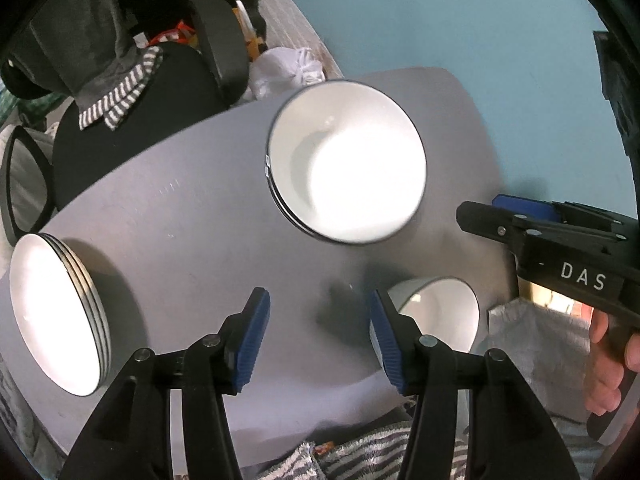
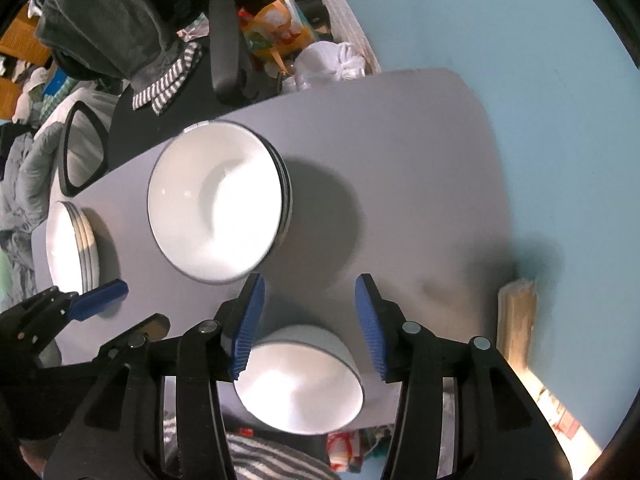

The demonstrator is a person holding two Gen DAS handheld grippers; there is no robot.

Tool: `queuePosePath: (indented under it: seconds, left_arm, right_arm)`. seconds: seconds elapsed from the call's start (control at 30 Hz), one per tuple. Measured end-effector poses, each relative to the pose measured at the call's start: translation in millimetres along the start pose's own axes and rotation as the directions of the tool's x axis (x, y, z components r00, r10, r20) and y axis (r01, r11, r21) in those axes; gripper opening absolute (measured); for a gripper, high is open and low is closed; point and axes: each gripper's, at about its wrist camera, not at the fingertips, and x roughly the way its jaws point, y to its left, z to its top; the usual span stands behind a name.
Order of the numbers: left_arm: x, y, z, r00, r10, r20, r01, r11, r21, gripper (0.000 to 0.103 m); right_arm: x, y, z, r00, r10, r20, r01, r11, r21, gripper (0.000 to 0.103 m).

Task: Organize plates and bowls

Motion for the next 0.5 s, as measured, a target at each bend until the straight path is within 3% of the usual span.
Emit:
queuePosePath:
  seconds: [0.5]
  left_arm:
    - [18.1,-22.4,-36.6,0.998,-0.031,-0.050,0.034,0.997,0.072,0.053]
  right_arm:
    - [13.9,-30.2,-58.1,0.998,0.065,-0.025,-0.060,0.987,0.147,0.047]
